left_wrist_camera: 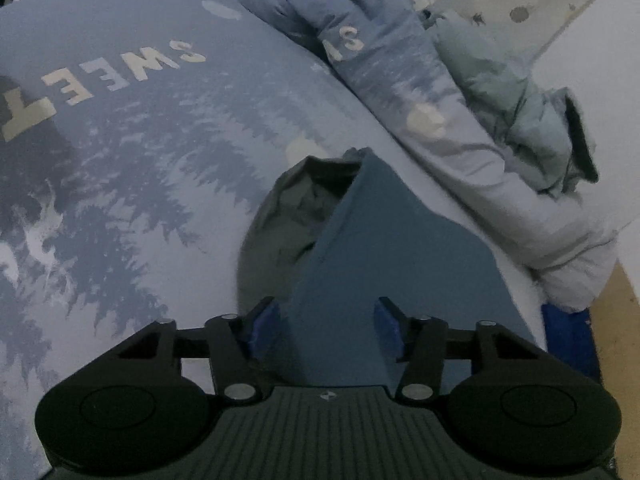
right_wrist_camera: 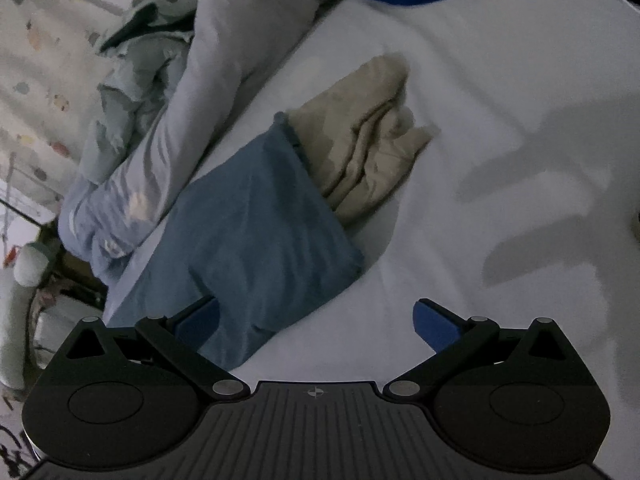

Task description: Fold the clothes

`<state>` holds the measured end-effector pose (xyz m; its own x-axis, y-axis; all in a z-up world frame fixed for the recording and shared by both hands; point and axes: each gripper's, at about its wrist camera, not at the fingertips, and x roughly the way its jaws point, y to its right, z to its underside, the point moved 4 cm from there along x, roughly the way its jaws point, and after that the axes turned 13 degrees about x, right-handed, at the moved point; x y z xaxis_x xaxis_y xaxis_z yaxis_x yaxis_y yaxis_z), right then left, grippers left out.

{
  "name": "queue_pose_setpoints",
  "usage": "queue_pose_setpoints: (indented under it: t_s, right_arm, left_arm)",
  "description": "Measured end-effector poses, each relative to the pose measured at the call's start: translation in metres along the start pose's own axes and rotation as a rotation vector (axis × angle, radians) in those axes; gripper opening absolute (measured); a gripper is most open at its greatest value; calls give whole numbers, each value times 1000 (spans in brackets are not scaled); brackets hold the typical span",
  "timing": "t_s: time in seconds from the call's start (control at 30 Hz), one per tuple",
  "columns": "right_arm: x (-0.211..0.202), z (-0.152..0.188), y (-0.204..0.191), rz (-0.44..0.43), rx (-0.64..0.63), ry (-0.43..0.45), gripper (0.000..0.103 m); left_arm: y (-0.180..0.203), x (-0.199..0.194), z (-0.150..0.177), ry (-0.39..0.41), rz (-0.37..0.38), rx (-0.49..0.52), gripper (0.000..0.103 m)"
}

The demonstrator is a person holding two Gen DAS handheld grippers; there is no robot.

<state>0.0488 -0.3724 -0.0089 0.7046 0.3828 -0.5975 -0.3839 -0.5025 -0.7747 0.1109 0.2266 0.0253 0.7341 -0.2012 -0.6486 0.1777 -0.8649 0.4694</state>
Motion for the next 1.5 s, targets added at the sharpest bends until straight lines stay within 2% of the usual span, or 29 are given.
queue_pose_setpoints:
  t_s: [0.13, 0.27, 0.33, 0.47, 0.57, 0.77, 0.8, 0.83, 1.0, 1.17, 1.33, 1.5]
  right_arm:
    - [1, 3, -4, -10, -13, -8, 103]
    - [1, 6, -7, -14, -21, -16, 103]
    - [1, 7, -9, -19, -22, -19, 103]
    - [-2, 9, -8, -15, -29, -19, 103]
    - [-1, 9, -4, -6, -23, -17, 103]
    - [3, 11, 11, 11, 16, -17, 103]
    - [4, 12, 13, 11, 19, -19, 103]
    - [5, 13, 14, 9, 20, -19, 103]
    - [6, 14, 19, -14, 37, -13, 103]
    - [14, 13, 29, -71, 118, 5, 103]
    - [32, 4, 31, -121, 165, 56, 103]
    - [61, -11, 18, -134, 130, 64, 103]
  left_arm:
    - [2, -3, 22, 2, 19, -50, 65]
    - [-7, 12, 39, -6, 17, -111, 65]
    - [-13, 20, 39, 10, 0, -118, 66]
    - [-20, 28, 29, 59, 26, -157, 65]
    - [-19, 34, 25, 54, 41, -160, 64]
    - [-19, 36, 29, 27, 39, -148, 39]
    - [-21, 35, 32, 24, 33, -155, 23]
    - [-22, 35, 33, 23, 35, -164, 16]
    - [-15, 20, 29, 78, 80, -180, 12]
    - [1, 6, 14, 115, 121, -170, 11]
    - [10, 2, 3, 123, 131, -145, 11]
    - [9, 4, 2, 116, 128, -147, 11]
